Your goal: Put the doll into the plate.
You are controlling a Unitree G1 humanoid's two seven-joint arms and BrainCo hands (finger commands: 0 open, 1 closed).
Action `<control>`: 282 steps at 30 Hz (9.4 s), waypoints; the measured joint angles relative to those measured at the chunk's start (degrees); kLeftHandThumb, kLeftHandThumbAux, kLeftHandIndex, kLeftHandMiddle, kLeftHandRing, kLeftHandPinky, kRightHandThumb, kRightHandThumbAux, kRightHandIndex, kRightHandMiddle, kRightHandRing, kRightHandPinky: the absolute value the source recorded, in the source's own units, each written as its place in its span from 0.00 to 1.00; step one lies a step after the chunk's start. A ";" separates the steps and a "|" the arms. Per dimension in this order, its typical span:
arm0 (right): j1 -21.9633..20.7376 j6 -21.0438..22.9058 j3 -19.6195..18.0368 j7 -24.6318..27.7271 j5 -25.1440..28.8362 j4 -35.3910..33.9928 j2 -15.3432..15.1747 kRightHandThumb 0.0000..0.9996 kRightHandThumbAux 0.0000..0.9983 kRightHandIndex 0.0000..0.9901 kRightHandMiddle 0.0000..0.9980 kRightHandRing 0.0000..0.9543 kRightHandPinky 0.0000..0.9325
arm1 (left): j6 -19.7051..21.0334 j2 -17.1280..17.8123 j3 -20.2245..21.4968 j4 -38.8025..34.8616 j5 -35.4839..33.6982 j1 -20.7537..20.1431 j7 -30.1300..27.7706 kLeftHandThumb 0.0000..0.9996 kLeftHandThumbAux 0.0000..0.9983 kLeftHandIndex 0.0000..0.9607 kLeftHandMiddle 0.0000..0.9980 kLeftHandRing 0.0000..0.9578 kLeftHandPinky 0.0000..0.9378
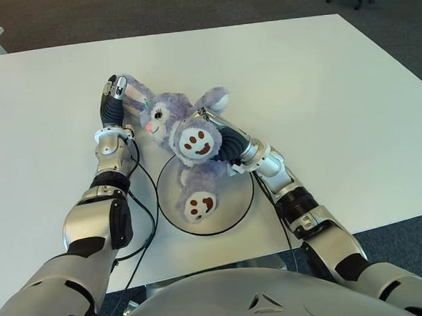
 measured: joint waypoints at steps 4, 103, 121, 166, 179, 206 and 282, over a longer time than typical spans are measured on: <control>-0.31 -0.45 0.14 -0.02 -0.62 0.69 0.00 0.74 0.71 0.44 0.83 0.86 0.90 | 0.13 -0.11 0.00 0.00 0.00 0.00 0.00 0.00 0.38 0.00 0.09 0.04 0.00; -1.79 -4.63 4.74 -6.68 -8.33 2.91 -2.11 0.70 0.71 0.44 0.76 0.80 0.84 | -0.42 -0.67 0.16 -0.16 -0.03 0.68 0.30 0.00 0.38 0.00 0.10 0.05 0.00; -0.84 -3.03 4.74 -7.34 -10.57 1.31 -2.42 0.70 0.71 0.44 0.75 0.79 0.82 | -0.48 -0.80 0.12 -0.16 -0.02 0.77 0.30 0.00 0.38 0.00 0.10 0.04 0.00; -0.83 -3.86 4.31 -16.71 -17.17 2.01 -1.51 0.31 0.37 0.00 0.00 0.00 0.00 | -0.36 -0.73 0.06 -0.17 -0.02 0.90 0.30 0.00 0.38 0.00 0.09 0.03 0.00; -0.38 -1.65 4.49 -17.52 -18.55 1.01 -1.77 0.21 0.31 0.00 0.00 0.00 0.00 | -0.37 -0.79 0.45 -0.16 -0.69 0.89 -0.87 0.00 0.38 0.00 0.08 0.02 0.00; 0.08 -0.94 4.81 -23.06 -22.62 0.12 -2.56 0.21 0.26 0.00 0.00 0.00 0.00 | -0.91 -0.76 0.20 -0.15 -0.52 1.01 -1.42 0.00 0.38 0.00 0.07 0.02 0.00; -2.64 -11.65 -7.83 -46.18 -35.31 2.00 -4.52 0.00 0.34 0.00 0.00 0.00 0.00 | -1.37 -0.84 0.21 -0.99 -0.04 0.86 0.80 0.00 0.37 0.00 0.05 0.01 0.00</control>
